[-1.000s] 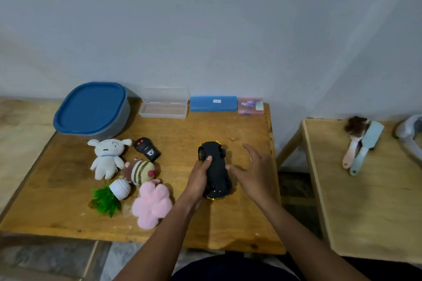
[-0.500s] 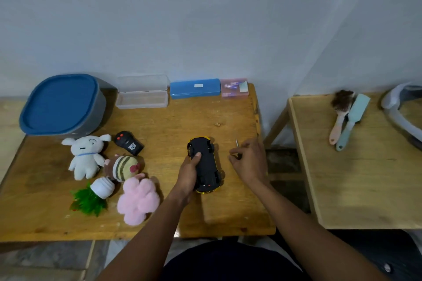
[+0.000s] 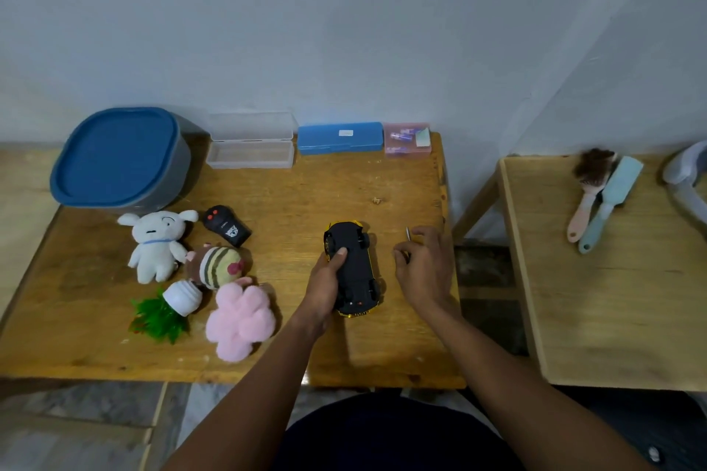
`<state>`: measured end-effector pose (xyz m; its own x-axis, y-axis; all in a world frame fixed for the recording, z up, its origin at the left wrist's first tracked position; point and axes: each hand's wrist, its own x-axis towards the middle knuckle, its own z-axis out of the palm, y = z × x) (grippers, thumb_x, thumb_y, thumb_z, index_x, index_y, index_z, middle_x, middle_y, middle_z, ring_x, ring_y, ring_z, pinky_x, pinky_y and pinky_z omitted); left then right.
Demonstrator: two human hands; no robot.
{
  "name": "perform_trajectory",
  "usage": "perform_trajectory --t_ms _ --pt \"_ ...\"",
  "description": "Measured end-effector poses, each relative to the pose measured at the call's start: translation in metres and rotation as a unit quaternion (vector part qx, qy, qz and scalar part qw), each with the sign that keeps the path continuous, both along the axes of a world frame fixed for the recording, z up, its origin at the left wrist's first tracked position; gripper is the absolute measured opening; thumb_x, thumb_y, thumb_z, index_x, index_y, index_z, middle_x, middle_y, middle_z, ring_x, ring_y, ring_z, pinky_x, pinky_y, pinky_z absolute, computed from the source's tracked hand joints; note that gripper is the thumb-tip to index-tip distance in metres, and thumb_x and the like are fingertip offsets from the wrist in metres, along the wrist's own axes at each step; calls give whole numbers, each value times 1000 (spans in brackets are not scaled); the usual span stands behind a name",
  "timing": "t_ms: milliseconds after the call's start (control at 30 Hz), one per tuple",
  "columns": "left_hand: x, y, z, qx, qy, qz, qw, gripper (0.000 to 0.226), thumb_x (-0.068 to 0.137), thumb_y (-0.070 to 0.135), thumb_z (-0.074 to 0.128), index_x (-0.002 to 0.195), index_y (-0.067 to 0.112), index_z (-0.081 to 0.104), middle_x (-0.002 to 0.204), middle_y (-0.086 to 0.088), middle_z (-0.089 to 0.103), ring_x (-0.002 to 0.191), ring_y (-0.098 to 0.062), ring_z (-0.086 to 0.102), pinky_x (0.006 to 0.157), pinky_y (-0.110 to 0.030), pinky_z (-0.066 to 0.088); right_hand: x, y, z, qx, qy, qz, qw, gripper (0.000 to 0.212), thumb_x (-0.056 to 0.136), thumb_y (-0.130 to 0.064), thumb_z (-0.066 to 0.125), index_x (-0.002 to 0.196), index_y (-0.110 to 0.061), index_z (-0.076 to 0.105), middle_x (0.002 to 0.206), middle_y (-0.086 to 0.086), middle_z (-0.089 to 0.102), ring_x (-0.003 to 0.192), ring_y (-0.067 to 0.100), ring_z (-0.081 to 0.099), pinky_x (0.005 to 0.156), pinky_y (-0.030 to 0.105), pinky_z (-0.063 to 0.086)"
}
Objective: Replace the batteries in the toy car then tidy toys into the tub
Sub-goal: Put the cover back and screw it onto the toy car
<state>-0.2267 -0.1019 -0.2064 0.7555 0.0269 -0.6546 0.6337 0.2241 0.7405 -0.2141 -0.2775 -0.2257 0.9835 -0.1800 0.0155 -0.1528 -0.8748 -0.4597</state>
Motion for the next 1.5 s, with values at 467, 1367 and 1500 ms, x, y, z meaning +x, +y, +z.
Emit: perform_trajectory --t_ms 467,1367,1500 --pt "-5 4 1 -22 -18 -8 1000 34 104 35 52 133 19 61 120 -14 73 109 -35 70 94 -51 56 -7 39 36 110 -105 79 985 9 87 -30 71 90 -25 78 126 -3 57 115 21 38 89 18 24" --pt "-9 8 4 -43 -23 -10 999 30 103 33 53 131 26 62 123 -11 73 114 -33 68 103 -58 51 -7 41 32 136 -51 112 983 13 88 -26 72 99 -27 79 131 -7 56 118 20 36 93 25 34" --pt "-8 9 5 -51 -23 -17 998 29 103 33 53 130 26 62 121 -9 74 113 -32 69 103 -57 51 -5 37 33 185 -4 105 977 15 89 -24 71 102 -28 78 136 -7 51 126 18 30 99 23 24"
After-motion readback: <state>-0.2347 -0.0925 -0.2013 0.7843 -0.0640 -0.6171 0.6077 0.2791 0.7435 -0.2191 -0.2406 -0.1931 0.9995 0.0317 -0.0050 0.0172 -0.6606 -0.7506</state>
